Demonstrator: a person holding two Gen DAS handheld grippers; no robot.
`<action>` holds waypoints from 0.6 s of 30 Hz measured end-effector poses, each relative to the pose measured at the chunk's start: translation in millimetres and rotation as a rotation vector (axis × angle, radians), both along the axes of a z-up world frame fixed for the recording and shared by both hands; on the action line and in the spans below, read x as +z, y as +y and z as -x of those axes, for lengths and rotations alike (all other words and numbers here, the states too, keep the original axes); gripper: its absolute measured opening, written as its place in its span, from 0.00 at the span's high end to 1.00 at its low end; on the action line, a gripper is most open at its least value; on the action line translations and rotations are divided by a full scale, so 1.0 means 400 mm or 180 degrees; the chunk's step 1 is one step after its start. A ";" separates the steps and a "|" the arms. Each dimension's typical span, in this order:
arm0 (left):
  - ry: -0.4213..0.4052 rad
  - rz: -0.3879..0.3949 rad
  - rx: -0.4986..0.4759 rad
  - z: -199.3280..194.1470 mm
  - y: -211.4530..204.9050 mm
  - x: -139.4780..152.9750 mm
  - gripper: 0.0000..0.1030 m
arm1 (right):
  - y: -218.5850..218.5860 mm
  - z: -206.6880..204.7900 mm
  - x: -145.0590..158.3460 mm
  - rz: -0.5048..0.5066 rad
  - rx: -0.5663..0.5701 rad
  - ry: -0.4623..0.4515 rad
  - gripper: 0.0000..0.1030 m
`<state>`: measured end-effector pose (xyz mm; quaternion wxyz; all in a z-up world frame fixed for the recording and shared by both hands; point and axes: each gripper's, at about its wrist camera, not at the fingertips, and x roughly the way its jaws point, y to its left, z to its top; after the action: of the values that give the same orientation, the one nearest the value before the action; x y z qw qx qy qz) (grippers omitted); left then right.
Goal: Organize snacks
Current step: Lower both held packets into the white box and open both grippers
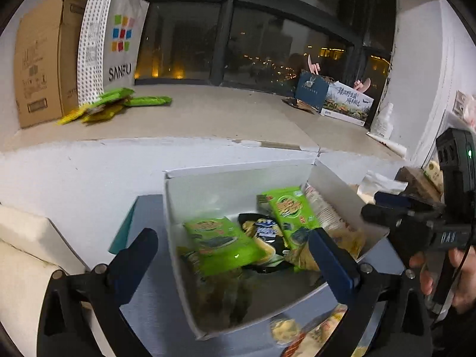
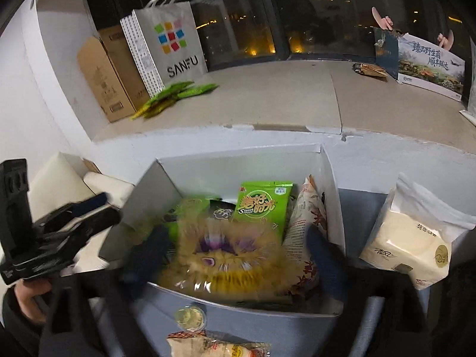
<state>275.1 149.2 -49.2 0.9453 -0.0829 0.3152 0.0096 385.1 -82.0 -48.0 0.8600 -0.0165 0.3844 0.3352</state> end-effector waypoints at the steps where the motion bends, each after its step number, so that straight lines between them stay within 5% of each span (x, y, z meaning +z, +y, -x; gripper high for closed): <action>1: 0.0011 -0.0024 -0.0020 0.008 0.000 -0.002 0.00 | -0.004 0.006 0.000 -0.0024 -0.0018 -0.0037 0.00; 8: 0.0030 -0.0169 -0.0138 0.115 -0.023 -0.017 0.00 | -0.062 0.075 0.023 -0.0244 -0.0084 -0.0185 0.00; 18: -0.0294 0.0027 -0.0276 0.416 -0.109 0.002 0.00 | -0.230 0.360 0.069 -0.0649 0.0057 -0.0553 0.00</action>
<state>108.5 105.5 -48.4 0.9580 -0.0736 0.2746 -0.0366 240.9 -173.9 -20.6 0.8842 0.0386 0.2723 0.3775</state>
